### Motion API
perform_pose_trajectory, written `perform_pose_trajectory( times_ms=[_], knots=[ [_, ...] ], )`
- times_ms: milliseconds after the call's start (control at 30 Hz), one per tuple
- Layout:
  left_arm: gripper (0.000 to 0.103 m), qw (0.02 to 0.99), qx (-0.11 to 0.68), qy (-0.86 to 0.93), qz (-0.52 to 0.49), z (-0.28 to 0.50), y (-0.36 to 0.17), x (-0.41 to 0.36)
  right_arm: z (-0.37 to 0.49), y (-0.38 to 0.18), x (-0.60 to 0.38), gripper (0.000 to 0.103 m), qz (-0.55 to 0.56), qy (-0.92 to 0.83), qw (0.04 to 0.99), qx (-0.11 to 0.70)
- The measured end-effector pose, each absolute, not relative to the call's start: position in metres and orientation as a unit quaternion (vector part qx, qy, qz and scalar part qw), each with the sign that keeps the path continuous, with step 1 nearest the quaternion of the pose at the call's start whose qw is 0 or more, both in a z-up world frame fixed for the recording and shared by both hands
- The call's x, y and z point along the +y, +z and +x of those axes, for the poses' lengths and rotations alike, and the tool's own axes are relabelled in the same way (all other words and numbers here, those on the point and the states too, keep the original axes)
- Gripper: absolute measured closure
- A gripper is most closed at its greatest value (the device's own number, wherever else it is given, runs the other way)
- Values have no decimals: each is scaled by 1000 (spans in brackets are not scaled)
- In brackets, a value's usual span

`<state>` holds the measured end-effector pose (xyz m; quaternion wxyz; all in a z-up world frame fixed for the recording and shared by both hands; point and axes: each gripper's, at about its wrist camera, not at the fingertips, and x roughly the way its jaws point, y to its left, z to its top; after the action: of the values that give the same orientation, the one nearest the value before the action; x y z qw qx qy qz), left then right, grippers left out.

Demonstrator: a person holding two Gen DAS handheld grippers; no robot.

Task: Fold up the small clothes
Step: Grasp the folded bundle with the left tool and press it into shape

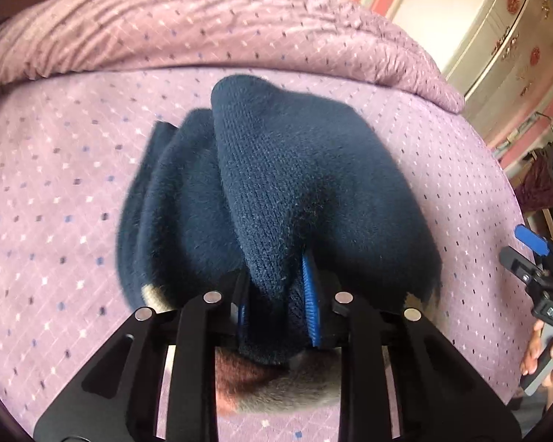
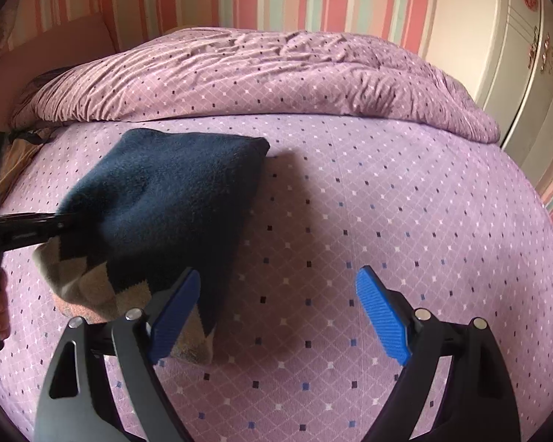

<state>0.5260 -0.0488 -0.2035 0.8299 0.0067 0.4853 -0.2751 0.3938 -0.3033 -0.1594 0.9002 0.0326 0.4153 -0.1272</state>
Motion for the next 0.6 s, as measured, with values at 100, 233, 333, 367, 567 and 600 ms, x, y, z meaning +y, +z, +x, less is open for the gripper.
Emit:
perform_pose_trajectory(
  times_ms=[100, 233, 333, 367, 567, 600],
  knots=[
    [81, 844, 471, -258, 6, 508, -189, -29, 396, -154, -295, 16, 18, -118, 905, 409],
    [80, 840, 491, -233, -1, 503, -198, 1, 398, -152, -287, 16, 13, -109, 908, 404],
    [80, 823, 528, -207, 5, 514, -241, 13, 401, -156, -284, 16, 18, -107, 907, 407],
    [80, 824, 530, -202, 10, 517, -252, 13, 401, -157, -283, 16, 20, -107, 906, 409],
    [77, 839, 510, -190, 5, 538, -265, -2, 402, -165, -277, 16, 27, -102, 902, 420],
    [75, 839, 509, -190, 4, 538, -263, -2, 401, -164, -276, 16, 28, -101, 902, 419]
  ],
)
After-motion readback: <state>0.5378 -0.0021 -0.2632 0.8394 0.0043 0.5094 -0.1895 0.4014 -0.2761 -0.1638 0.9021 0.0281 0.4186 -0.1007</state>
